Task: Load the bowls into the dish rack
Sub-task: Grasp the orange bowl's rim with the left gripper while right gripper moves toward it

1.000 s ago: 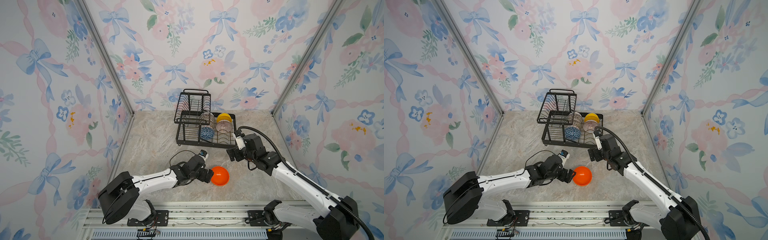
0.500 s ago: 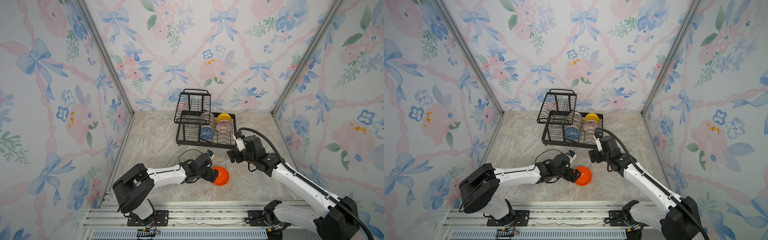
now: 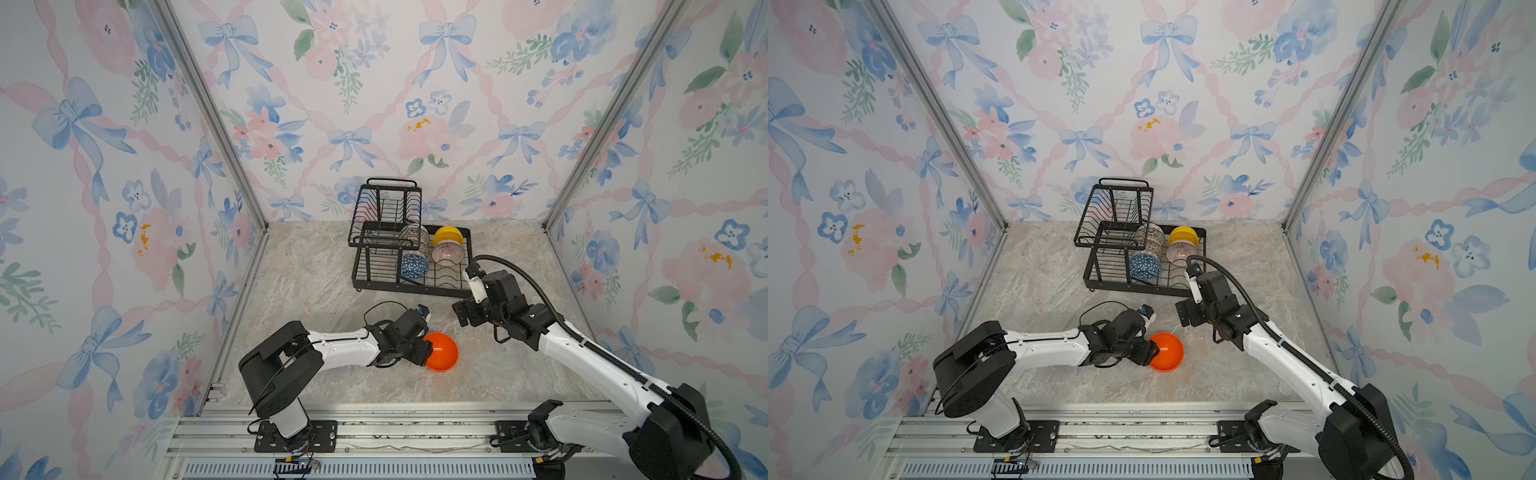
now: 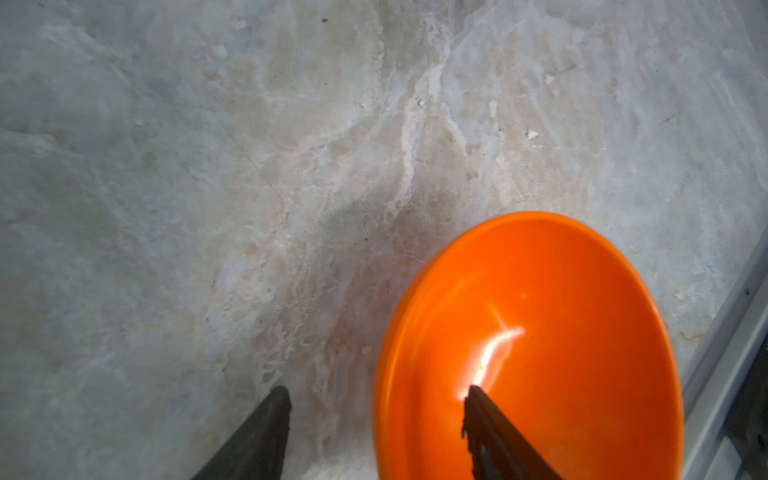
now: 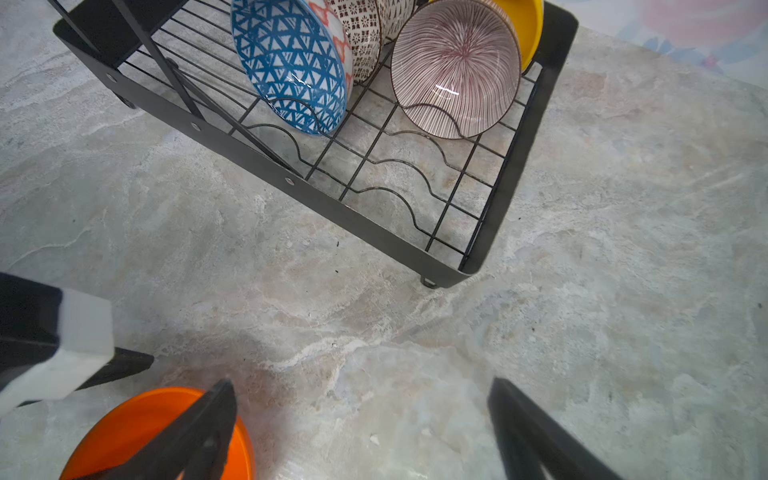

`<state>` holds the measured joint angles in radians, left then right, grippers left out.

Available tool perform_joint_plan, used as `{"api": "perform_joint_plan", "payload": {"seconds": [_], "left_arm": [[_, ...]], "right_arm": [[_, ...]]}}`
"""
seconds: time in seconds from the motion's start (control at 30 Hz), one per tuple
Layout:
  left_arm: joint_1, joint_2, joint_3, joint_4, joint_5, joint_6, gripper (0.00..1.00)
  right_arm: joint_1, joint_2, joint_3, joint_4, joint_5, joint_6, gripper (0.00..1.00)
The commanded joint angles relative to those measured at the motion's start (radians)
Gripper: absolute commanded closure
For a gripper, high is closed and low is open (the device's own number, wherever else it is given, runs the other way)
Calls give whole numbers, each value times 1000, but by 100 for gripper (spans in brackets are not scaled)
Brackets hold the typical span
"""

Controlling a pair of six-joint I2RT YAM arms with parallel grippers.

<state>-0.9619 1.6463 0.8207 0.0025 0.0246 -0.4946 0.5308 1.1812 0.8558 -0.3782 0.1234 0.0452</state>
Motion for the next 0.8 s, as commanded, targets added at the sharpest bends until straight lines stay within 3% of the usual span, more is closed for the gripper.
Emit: {"api": "perform_joint_plan", "payload": {"seconds": [0.0,0.77], "left_arm": [[-6,14,20,-2,4,15,40],[1,-10,-6,-12,-21,16,95]], "right_arm": [[-7,11,23,-11,-1,-1,3],[5,3,29,-34,6,-17,3]]}}
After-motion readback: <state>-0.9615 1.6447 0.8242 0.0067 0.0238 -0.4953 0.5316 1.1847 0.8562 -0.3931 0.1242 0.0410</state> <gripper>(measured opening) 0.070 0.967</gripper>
